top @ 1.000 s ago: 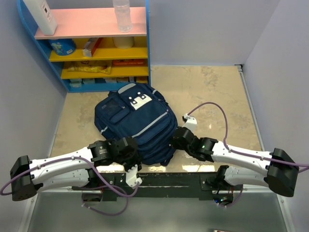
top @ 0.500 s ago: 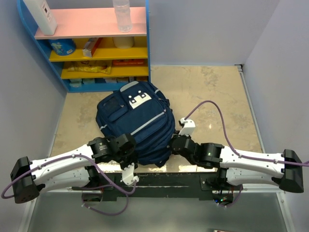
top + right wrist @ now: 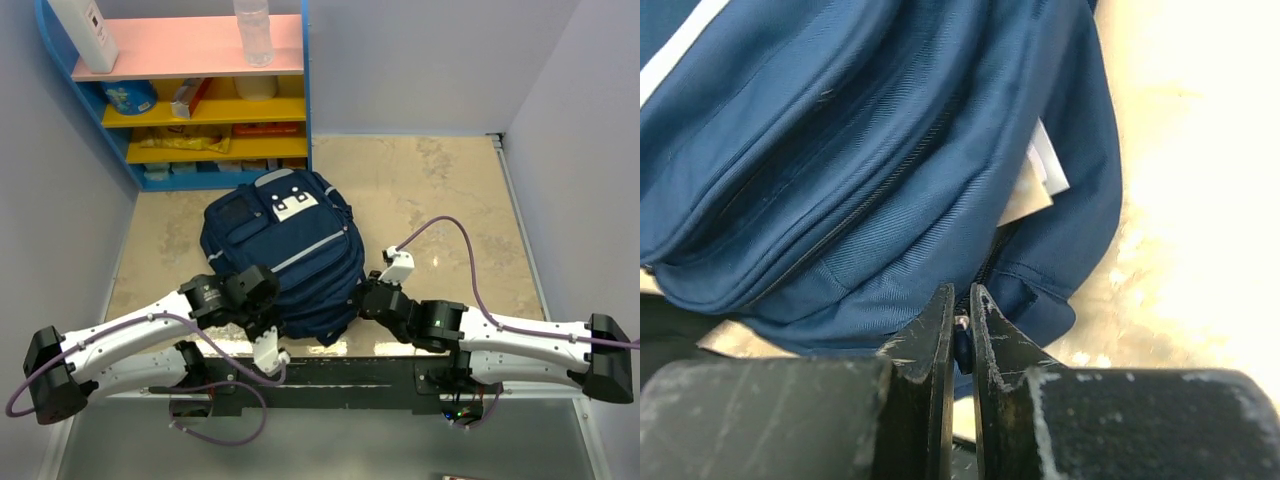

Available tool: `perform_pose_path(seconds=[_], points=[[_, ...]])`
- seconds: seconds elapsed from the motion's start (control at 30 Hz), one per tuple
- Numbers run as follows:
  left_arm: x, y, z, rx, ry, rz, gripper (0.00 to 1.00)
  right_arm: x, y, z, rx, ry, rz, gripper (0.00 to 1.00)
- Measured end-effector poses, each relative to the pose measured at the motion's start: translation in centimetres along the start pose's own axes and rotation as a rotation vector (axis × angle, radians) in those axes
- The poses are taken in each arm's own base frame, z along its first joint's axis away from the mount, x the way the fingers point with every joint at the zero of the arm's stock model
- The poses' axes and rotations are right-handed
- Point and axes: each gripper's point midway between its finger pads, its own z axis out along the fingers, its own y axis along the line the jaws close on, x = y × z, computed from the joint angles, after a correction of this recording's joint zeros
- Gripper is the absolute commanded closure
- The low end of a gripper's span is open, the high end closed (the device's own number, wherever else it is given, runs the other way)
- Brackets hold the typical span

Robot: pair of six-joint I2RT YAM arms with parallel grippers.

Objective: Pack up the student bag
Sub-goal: Zip the student bag at the center of the board.

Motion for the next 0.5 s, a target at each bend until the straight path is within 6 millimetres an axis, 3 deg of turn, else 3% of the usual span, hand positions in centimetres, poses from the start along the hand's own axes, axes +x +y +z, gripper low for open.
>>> perform_pose_path(seconds=[0.07, 0.13, 0.2, 0.27, 0.3, 0.5], points=[[0.7, 0.3, -1.2, 0.03, 0.015, -0.106, 0.8, 0.2, -0.1, 0.4, -0.018, -0.008, -0.024, 1.0], [0.8, 1.2, -2.6, 0.052, 0.014, -0.201, 0.69, 0.8, 0.0, 0.9, -0.02, -0.005, -0.064, 1.0], [0.2, 2.5, -4.0, 0.065, -0.017, -0.291, 0.55, 1.8, 0.5, 1.4, -0.027, 0.004, -0.119, 1.0], [-1.0, 3.7, -4.9, 0.073, -0.07, -0.35, 0.52, 2.9, 1.1, 1.5, -0.046, 0.016, -0.169, 1.0], [-1.5, 4.6, -5.1, 0.064, -0.103, -0.373, 0.43, 3.4, 1.4, 1.4, -0.06, 0.023, -0.185, 1.0], [-4.5, 8.0, -4.5, 0.048, -0.269, -0.483, 0.41, 3.8, 2.9, 0.5, -0.12, 0.026, -0.185, 1.0]])
